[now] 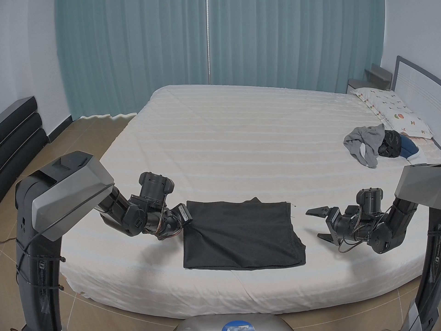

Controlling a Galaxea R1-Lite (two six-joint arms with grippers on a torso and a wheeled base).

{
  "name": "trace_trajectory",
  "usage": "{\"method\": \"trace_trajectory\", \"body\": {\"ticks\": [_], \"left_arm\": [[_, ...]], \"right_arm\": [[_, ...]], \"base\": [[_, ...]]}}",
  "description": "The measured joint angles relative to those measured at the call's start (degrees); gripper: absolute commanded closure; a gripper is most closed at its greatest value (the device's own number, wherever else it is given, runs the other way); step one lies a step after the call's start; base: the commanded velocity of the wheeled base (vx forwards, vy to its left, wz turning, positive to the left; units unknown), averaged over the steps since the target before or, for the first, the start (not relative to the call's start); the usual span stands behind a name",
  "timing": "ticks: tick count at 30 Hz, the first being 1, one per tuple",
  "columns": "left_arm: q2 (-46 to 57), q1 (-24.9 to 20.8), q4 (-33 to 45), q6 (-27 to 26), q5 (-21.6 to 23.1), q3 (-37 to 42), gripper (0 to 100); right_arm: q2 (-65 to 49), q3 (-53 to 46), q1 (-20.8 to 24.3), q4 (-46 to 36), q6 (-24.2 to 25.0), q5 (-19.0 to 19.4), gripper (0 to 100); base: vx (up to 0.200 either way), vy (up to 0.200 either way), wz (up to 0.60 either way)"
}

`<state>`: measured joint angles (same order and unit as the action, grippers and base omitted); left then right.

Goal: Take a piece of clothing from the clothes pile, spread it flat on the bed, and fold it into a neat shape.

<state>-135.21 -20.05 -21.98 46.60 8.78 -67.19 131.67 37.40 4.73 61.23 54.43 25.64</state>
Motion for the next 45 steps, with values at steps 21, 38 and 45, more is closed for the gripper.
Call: {"method": "trace_trajectory", "body": {"ticks": [21, 38, 45], "left_arm": [[-0.18, -0.26, -1.08, -0.02, 1.32, -0.94, 0], [-7.88, -0.1, -1.3, 1.91, 0.44, -14.31, 100], [-9.34, 0.11, -0.71, 2.72, -0.6, -15.74, 100]], "right_arm": [[0.0, 0.05, 0.06, 0.02, -0.02, 0.01, 0], [0.02, 0.13, 0.09, 0.0, -0.07, 0.01, 0], [0.02, 0.13, 0.09, 0.0, -0.11, 0.0, 0]], "base": [[0.0, 0.0, 0.0], [0.0, 0.0, 0.0], [0.0, 0.0, 0.0]]}}
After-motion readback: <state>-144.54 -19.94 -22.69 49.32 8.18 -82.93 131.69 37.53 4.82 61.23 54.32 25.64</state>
